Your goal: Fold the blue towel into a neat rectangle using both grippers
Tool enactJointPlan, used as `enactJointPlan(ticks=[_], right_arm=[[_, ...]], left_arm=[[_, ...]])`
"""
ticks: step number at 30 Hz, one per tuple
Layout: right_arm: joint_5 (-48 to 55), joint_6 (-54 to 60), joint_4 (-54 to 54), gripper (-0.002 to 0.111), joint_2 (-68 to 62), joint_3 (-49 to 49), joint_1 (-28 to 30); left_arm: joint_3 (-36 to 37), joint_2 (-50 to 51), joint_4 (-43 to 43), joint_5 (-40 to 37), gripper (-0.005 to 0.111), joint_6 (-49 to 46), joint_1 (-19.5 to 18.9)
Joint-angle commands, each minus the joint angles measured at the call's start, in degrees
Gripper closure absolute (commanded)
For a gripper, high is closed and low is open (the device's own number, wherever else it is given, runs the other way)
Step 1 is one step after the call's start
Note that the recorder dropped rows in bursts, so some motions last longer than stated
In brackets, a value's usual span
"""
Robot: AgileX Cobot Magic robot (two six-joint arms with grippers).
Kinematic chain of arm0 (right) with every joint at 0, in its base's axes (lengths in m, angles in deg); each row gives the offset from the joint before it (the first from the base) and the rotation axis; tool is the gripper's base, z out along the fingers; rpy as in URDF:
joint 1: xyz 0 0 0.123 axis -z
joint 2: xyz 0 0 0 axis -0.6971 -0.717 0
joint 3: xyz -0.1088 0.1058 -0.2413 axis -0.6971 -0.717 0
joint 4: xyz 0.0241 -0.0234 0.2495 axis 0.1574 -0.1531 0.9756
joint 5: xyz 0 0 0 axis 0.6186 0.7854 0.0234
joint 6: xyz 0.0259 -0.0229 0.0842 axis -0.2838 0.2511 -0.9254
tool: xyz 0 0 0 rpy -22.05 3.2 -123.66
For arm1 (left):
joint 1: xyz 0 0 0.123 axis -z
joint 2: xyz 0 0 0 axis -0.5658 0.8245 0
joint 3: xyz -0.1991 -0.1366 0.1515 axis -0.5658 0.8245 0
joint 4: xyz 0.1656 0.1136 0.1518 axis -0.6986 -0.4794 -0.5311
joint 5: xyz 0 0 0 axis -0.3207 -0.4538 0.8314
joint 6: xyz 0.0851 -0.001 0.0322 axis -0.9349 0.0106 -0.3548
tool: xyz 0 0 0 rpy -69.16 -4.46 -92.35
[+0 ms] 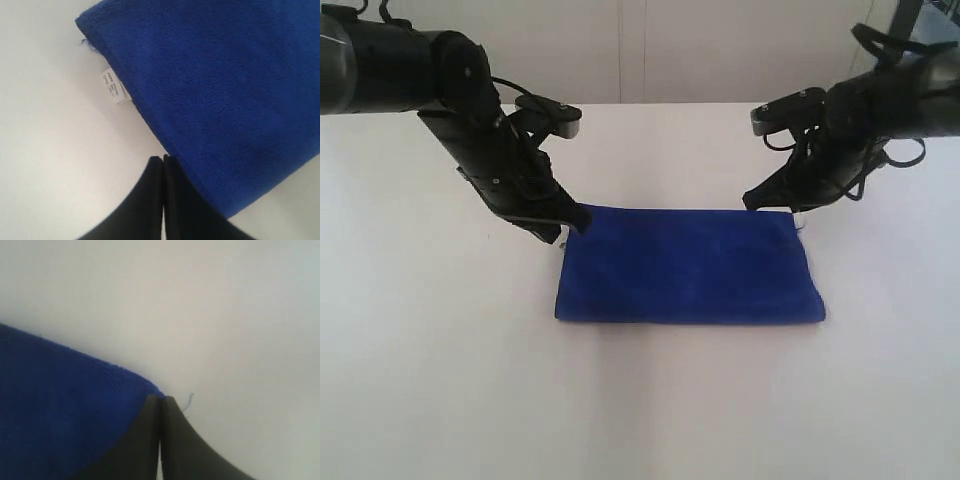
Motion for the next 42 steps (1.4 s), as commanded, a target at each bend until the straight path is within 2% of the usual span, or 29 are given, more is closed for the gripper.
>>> enactJointPlan(ticks=[1,12,15,19,22,25,27,34,37,42], right_arm=[[-3.06,0.53,0.21,0.108,-1.76,0.33,0.49],[-13.89,2.58,-2.66,0.108,-6.93,0.33,0.49],[-14.09,2.58,-2.66,0.108,-7.03,0.33,0.49],[-12.41,2.23,-2.66,0.108,-5.08,0.33,0.49],[-7.08,1.94,-0.94,0.108,-0.23,0.33,0.49],[2.85,2.38,5.12,0.108,2.59,0.33,0.38],[6.76,6.85,10.43,0.108,2.59,-0.01,0.38],[9.8,17.3,24.04,0.108,2.48,-0.47,0.38],[10.6,17.8,23.22,0.108,1.94,-0.47,0.38],[11.61,13.71,15.71,0.108,0.14,-0.47,0.5]], left_arm=[[-0.19,-0.25,0.98,-0.75,0.107,-0.18,-0.17],[-0.19,-0.25,0.98,-1.6,0.107,-1.58,-0.17],[-0.19,-0.25,0.98,-2.13,0.107,-2.54,-0.17],[-0.19,-0.25,0.98,-2.23,0.107,-2.54,-0.17],[-0.19,-0.25,0.98,-2.23,0.107,-2.54,-0.17],[-0.19,-0.25,0.98,-2.23,0.107,-2.54,-0.17],[-0.19,-0.25,0.98,-2.23,0.107,-2.54,-0.17],[-0.19,-0.25,0.98,-2.69,0.107,-2.54,-0.17],[-0.19,-0.25,0.98,-3.18,0.107,-2.54,-0.17],[-0.19,-0.25,0.98,-3.39,0.107,-2.93,-0.17]])
